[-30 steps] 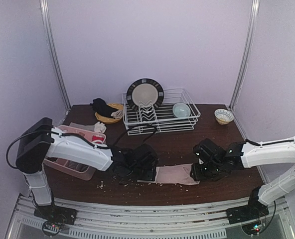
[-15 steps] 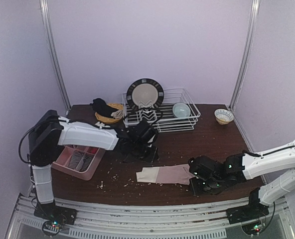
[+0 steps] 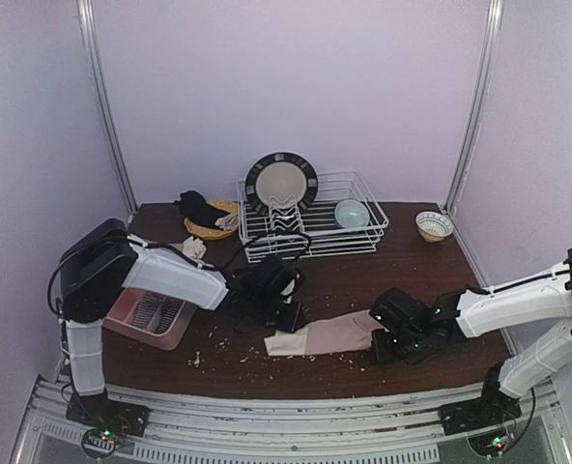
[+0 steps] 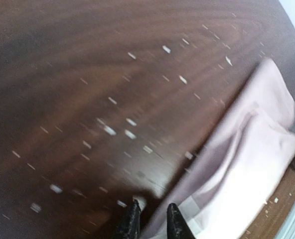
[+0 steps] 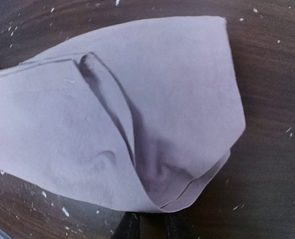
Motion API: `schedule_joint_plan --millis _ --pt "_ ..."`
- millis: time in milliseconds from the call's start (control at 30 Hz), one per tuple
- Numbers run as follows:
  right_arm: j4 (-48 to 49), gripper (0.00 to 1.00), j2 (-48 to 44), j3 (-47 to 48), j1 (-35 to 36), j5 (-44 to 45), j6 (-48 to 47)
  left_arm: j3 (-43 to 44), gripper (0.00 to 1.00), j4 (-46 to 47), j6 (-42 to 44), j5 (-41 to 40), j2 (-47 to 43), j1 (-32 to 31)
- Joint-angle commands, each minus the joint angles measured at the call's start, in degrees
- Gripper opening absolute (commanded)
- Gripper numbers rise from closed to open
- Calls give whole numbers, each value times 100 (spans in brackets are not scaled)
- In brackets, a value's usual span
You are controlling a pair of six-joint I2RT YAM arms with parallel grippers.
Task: Roll the underwear
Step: Rotate the underwear at the center of the board.
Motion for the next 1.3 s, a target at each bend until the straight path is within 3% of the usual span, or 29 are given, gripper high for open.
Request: schedule_joint_plan --millis 0,300,433,533,667,733,867,1033,1267 --pt "-71 18 443 120 -518 -135 -466 -485 19 -93 -472 92 -97 -616" --pt "-484 21 791 958 -998 -82 -1018 -920 14 -275 -1109 -1060 -646 -1408" --pt "-853 28 35 972 -861 4 -1172 -1153 27 -800 -1308 -1719 -1183 -1474" --pt "-715 37 -777 867 -320 -163 -1606 -1576 43 -1059 -1464 -2516 -1876 -1604" --pt "-313 41 -1045 886 1080 369 -2312 -1971 51 -1111 -1385 -2891 -2686 -1679" --pt "-50 45 -873 868 1508 418 -2544 -2032 52 -1216 -1331 -2922 -2977 -1694" --pt "-594 52 -99 1455 2030 382 -2746 -2156 52 -1457 -1386 -3067 -3291 -1723" --pt "-484 68 565 1720 2718 506 -3077 -2409 52 -1552 -1598 -3131 -3537 -1723" --pt "-713 70 1544 2227 3008 741 -3182 -2541 52 -1521 -1731 -3094 -3563 -1731"
